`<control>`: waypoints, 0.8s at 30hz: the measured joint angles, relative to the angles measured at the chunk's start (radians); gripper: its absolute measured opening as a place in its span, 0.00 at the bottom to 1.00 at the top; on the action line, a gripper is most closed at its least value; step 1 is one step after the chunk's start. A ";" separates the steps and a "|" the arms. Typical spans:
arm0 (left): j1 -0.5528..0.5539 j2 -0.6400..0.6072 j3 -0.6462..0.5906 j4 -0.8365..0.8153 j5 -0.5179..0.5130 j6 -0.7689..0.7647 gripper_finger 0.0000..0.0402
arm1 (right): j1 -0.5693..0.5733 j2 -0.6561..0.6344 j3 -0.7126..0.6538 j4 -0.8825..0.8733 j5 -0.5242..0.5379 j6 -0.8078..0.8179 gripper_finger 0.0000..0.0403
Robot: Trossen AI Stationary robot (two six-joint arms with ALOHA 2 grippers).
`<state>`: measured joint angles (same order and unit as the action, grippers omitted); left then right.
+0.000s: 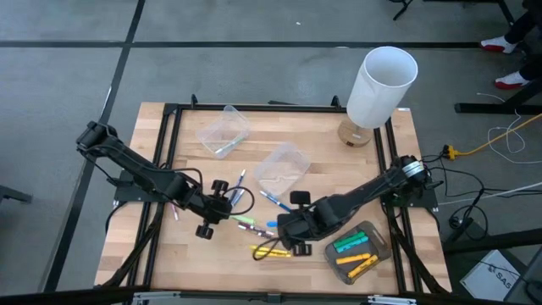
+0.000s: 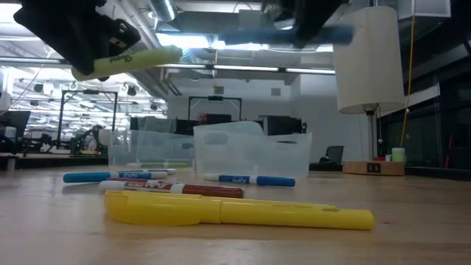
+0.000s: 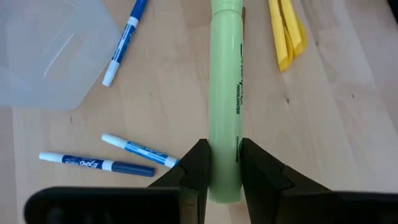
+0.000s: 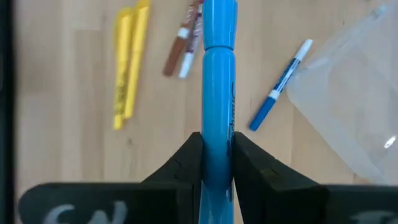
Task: Pick & Place Markers
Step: Put the light green highlighter into the black bin
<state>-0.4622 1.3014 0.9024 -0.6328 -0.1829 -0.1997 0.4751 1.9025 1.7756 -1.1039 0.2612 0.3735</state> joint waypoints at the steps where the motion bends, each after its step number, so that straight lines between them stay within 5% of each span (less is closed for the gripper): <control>1: 0.000 -0.002 0.000 0.000 0.000 -0.001 0.16 | 0.011 -0.011 0.000 -0.014 0.000 -0.004 0.16; 24: 0.000 -0.003 0.000 0.019 0.019 -0.044 0.16 | 0.344 -0.204 -0.002 -0.357 -0.145 0.215 0.16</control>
<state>-0.4622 1.2987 0.9024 -0.6142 -0.1635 -0.2433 0.8189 1.6985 1.7738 -1.4605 0.1163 0.5881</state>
